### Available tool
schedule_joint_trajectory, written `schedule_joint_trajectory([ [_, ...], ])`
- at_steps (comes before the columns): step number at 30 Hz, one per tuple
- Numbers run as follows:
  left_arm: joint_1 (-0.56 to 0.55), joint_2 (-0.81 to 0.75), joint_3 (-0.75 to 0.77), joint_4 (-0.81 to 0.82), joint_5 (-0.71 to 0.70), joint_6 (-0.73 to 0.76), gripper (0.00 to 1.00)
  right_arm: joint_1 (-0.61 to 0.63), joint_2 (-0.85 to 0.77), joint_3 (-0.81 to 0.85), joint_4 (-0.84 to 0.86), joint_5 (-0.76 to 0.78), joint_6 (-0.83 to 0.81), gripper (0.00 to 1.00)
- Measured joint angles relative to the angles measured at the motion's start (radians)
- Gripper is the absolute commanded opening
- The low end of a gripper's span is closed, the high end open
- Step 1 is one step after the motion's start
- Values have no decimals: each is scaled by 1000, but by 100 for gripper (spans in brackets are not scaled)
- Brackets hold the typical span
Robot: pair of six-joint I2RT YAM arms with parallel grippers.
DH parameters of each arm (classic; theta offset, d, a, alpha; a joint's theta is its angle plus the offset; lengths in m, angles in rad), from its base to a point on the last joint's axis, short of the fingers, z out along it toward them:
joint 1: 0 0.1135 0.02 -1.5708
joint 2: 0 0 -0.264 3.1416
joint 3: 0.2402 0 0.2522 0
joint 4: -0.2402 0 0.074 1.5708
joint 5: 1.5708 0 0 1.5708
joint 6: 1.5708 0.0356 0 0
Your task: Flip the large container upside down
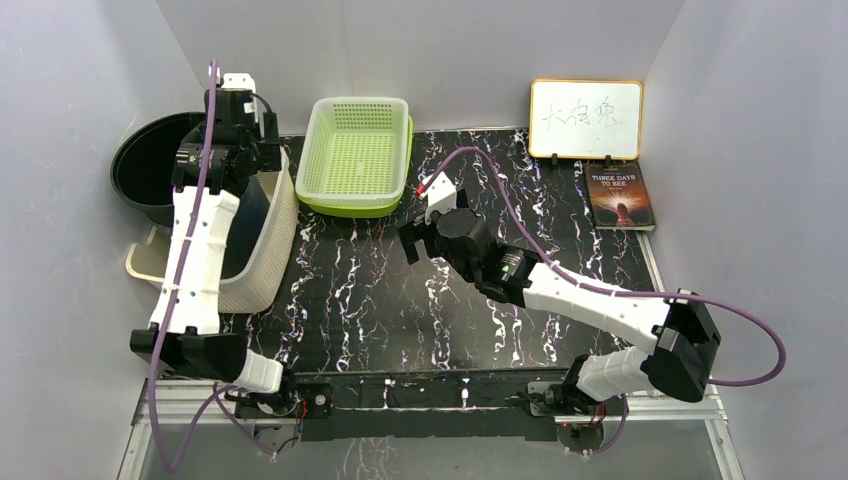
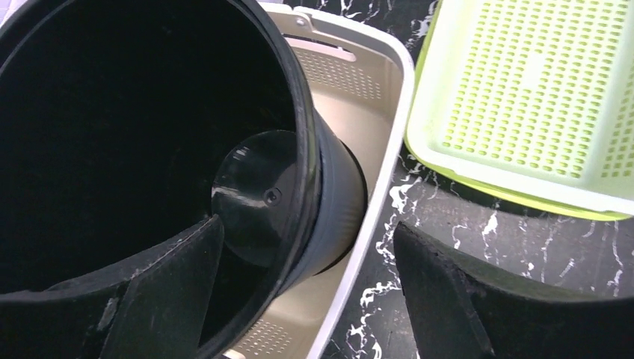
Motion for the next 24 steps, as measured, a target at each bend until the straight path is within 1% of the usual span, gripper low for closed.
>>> schedule_joint_trajectory([
  [4,42,30,0,29,5,14,74,-5,0,-23,-1,0,1,91],
  [7,77,51,0,42,16,21,63,-5,-2,-30,0,1,1,90],
  [8,90,59,0,46,22,21,58,-5,-2,-30,0,0,1,90],
  [10,113,72,0,54,34,23,35,-5,-2,-32,0,1,1,90],
  [12,127,81,0,65,51,19,18,-5,-3,-35,0,1,2,89],
  [13,129,81,-3,72,65,19,14,-5,-3,-35,0,1,2,89],
  [15,126,81,-8,74,93,32,10,-5,-8,-36,0,2,2,89],
  [17,123,81,-14,90,110,36,0,-5,-13,-39,1,5,2,88],
  [24,132,71,-31,92,109,19,0,-5,-21,-54,9,16,3,87],
])
